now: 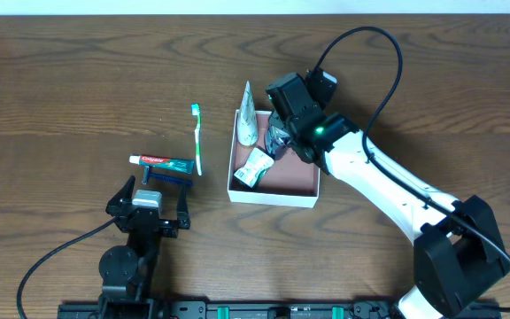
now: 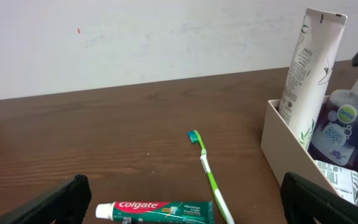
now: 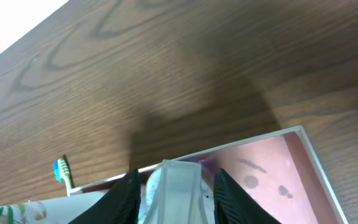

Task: Pack container
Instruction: 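Carry the soap bottle into the box and lower it, then open the right gripper and retract it away from the box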

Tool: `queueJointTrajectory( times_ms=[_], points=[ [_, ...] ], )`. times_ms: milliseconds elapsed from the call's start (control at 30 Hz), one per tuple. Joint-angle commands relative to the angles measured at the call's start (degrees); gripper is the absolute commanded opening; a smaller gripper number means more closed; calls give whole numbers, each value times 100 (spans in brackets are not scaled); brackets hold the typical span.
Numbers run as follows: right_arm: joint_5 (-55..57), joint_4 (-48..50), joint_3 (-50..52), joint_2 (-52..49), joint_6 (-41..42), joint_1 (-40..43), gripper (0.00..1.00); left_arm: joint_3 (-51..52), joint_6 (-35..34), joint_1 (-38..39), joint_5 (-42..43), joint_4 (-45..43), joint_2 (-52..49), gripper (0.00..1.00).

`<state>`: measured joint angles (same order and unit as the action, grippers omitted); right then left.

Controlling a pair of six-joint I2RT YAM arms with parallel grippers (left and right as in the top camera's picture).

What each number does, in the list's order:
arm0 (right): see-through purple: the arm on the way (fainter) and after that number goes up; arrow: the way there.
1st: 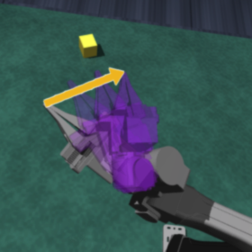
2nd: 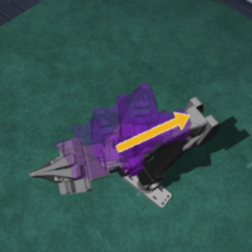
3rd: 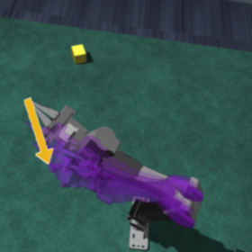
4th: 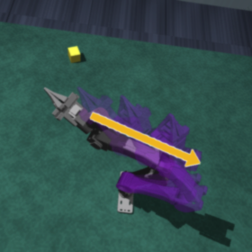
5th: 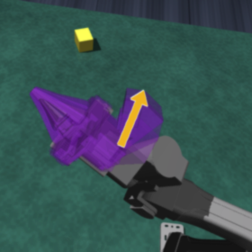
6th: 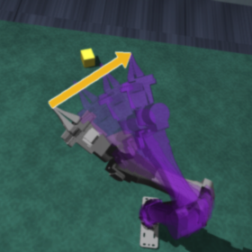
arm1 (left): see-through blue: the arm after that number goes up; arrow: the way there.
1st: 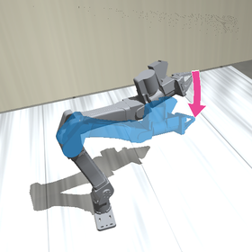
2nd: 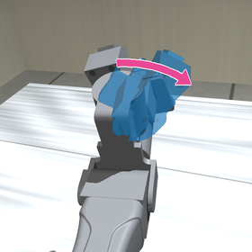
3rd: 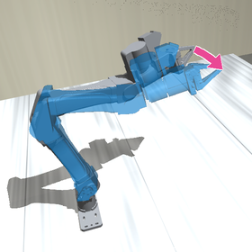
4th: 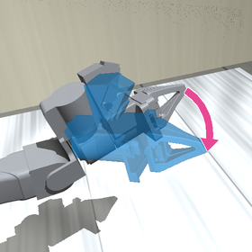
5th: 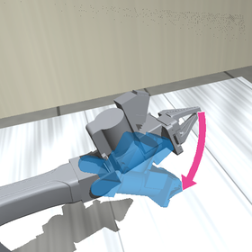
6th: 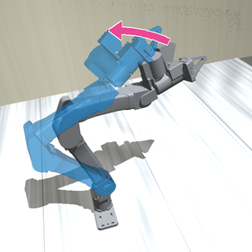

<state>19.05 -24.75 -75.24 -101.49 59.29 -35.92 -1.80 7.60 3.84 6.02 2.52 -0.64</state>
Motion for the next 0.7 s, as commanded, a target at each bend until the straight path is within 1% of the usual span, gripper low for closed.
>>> queueJointTrajectory(
  times_ms=[0, 200, 300, 433, 533, 667],
  points=[
    [61, 79, -92, 52, 44, -166, 38, 157, 74, -28, 63, 98, 4, 98],
    [59, 181, -92, 52, 44, -256, 42, 157, 74, -28, 63, 98, 4, 98],
    [63, 188, -92, 52, 35, -258, 48, 157, 72, -28, 63, 98, 4, 98],
    [52, 409, -94, 52, -184, -251, 62, 157, 74, -28, 63, 98, 4, 98],
    [20, 667, -94, 55, -321, -249, 69, 157, 74, -28, 63, 98, 4, 98],
    [2, 868, -179, 57, -431, -223, 72, 157, 72, -28, 63, 98, 4, 98]
  ],
)
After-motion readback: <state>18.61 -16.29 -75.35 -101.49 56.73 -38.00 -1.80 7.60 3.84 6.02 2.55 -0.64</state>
